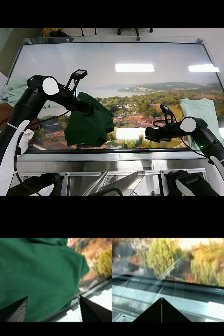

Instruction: Fold the shirts.

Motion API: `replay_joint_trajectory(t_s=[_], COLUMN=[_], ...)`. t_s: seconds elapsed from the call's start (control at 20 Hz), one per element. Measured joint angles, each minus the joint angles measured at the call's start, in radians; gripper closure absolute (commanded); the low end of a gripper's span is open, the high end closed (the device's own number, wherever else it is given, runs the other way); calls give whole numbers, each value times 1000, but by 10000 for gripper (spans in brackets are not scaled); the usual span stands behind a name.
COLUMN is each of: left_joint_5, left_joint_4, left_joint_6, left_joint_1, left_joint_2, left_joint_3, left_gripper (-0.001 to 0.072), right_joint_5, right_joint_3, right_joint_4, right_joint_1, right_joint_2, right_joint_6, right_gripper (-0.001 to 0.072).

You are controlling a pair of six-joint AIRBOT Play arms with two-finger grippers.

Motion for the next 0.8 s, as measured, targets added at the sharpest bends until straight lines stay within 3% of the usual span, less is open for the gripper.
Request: replay_joint_trajectory(t_s=[0.15,0.35,0.4,0.45,0.5,0.8], left_joint_5=[-74,-48,-28,-3,25,217], left_joint_4=[4,4,-1,-9,-27,-124], left_joint_6=[-28,-41,-40,-35,-18,70], left_joint_1=[56,187,229,270,314,539], left_joint_2=[74,264,312,352,393,534], left_joint_3=[-71,-320,-401,-473,-549,-840], left_gripper=[18,18,18,18,18,19], right_joint_5=[-2,-14,-27,-43,-68,-328], right_joint_3=[0,0,-1,-2,-5,-7], right_joint_4=[0,5,23,54,106,473], right_joint_1=[0,0,2,6,17,214], right_joint_2=[0,-3,-8,-17,-36,-309], right_joint_6=[0,0,-4,-34,-83,-451], right_gripper=[687,681,577,302,250,250])
